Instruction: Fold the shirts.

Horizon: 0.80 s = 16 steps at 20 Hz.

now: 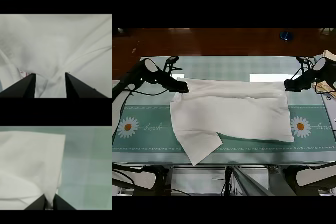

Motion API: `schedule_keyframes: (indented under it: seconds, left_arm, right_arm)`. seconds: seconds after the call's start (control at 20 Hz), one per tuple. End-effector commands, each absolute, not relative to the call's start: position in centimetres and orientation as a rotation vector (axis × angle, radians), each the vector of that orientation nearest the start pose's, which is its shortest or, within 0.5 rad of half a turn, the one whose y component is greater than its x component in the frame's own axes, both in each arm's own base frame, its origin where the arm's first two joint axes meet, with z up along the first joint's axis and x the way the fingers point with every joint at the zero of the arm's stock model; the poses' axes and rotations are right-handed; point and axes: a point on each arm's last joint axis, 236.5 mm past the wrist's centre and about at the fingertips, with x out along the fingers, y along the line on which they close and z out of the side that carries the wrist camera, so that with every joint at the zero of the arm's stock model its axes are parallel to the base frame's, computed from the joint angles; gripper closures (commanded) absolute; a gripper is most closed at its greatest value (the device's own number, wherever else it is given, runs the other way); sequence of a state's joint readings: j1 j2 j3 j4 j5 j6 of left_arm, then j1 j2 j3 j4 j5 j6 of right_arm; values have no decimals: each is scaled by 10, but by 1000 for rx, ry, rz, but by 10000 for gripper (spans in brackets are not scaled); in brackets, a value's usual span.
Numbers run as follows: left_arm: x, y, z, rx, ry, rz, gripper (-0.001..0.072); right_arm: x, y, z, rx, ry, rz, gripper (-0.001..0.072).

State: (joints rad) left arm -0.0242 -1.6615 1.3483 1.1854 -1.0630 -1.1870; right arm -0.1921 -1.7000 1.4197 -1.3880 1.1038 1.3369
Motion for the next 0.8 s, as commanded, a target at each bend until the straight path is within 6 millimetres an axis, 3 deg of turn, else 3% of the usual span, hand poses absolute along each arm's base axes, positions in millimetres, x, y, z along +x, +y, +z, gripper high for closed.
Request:
schedule_keyframes:
  seconds: [0.0,0.1,0.15,0.2,0.25,0.35,0.5,0.6,0.75]
  left_arm:
    - [456,-39,-31,-3,1302,-322,255]
    - [451,16,7,-12,1291,-193,254]
    - [442,36,21,-70,1286,-140,254]
    - [428,52,30,-135,1290,-101,254]
    - [412,62,34,-203,1297,-84,254]
    - [372,69,28,-316,1333,-65,234]
    - [303,46,-1,-449,1392,-112,203]
    - [262,21,-22,-556,1416,-143,82]
    - [217,-17,-43,-682,1448,-225,82]
  right_arm:
    - [452,-67,-42,-4,1345,82,423]
    - [447,-105,3,-57,1284,-24,372]
    - [435,-127,19,-78,1281,-91,310]
    - [417,-149,31,-72,1306,-170,297]
    - [395,-165,37,-21,1347,-230,298]
    - [362,-175,34,114,1390,-254,297]
    - [325,-164,16,313,1383,-209,297]
    - [317,-145,6,421,1334,-140,297]
    - [306,-130,-8,465,1334,-99,297]
